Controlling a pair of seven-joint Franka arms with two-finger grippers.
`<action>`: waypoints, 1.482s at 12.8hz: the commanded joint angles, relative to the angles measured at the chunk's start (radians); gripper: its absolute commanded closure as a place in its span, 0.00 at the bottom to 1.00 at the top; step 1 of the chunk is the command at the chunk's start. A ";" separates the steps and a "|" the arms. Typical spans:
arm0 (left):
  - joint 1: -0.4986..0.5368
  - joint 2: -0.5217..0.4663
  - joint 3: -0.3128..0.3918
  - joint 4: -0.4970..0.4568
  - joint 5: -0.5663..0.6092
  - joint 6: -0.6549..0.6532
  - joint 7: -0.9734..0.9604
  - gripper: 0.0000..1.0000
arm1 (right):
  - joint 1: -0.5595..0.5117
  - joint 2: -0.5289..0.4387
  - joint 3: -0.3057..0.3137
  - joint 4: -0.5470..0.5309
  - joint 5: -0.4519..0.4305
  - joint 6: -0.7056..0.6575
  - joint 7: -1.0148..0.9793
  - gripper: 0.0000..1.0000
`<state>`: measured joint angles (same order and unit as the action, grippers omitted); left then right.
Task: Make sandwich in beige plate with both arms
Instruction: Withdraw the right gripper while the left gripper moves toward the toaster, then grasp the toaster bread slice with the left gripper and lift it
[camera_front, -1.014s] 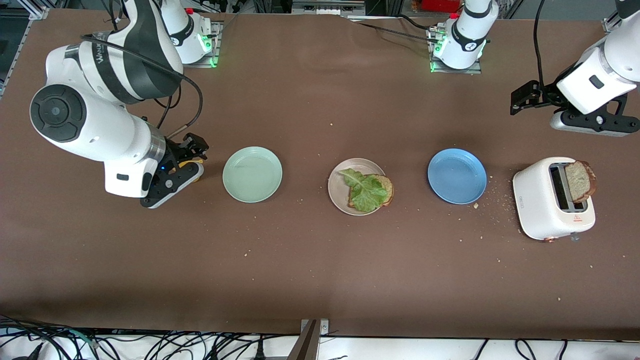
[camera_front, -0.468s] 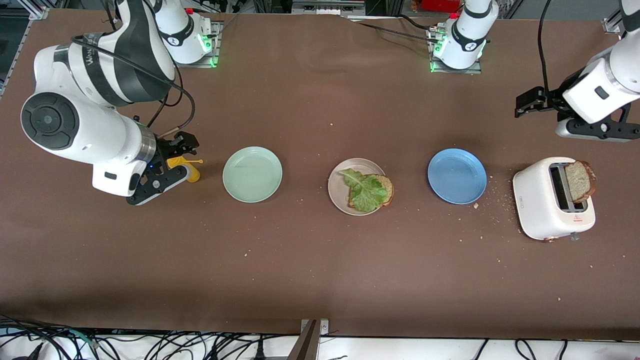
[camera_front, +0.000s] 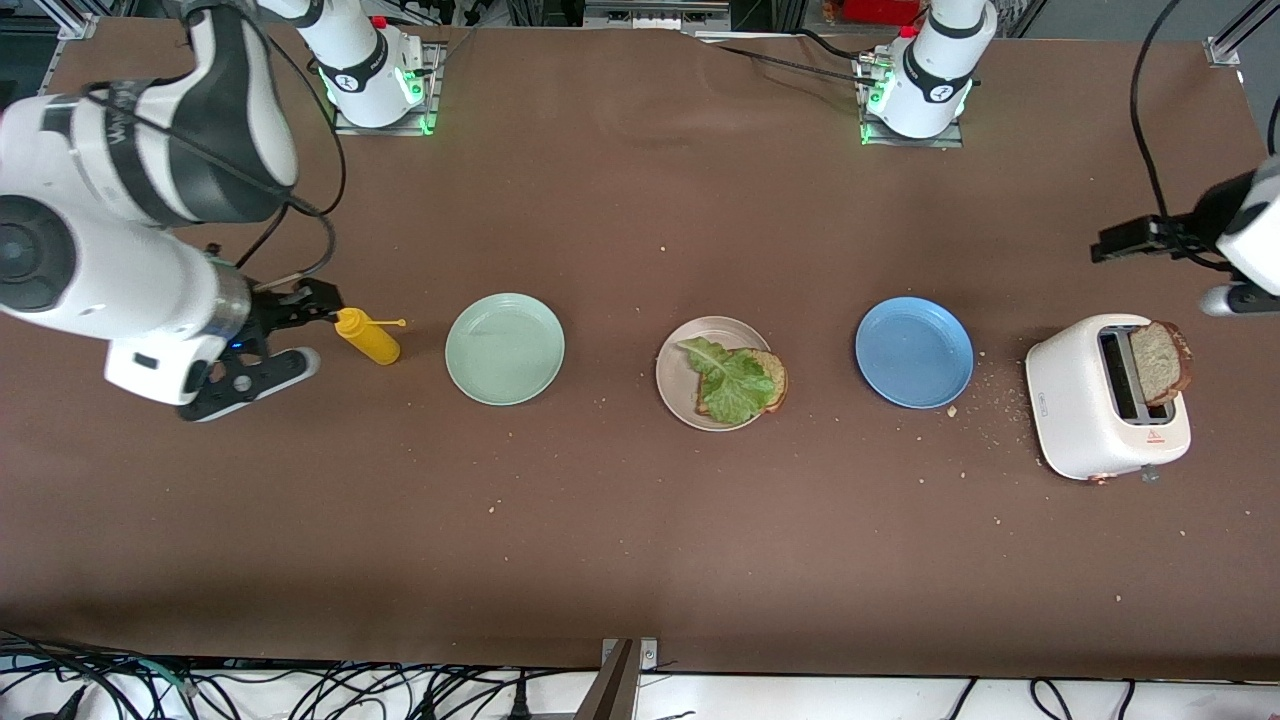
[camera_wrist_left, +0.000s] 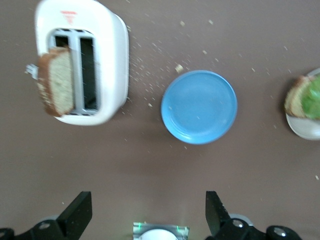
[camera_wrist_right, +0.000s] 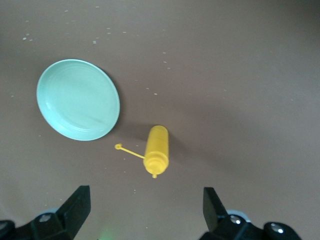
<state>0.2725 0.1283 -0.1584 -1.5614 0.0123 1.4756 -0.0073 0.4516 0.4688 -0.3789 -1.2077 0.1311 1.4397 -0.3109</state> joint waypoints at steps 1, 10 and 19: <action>0.025 0.062 -0.012 0.026 0.105 0.087 0.004 0.01 | -0.053 -0.041 0.015 -0.024 -0.001 0.028 0.023 0.00; 0.194 0.172 -0.015 -0.149 0.156 0.511 0.222 0.02 | -0.413 -0.174 0.412 -0.104 -0.176 0.148 0.119 0.00; 0.200 0.197 -0.015 -0.220 0.166 0.508 0.222 0.76 | -0.410 -0.193 0.394 -0.107 -0.165 0.143 0.181 0.00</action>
<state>0.4668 0.3258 -0.1707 -1.7698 0.1527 1.9731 0.2029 0.0489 0.3147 0.0065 -1.2814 -0.0324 1.5773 -0.1506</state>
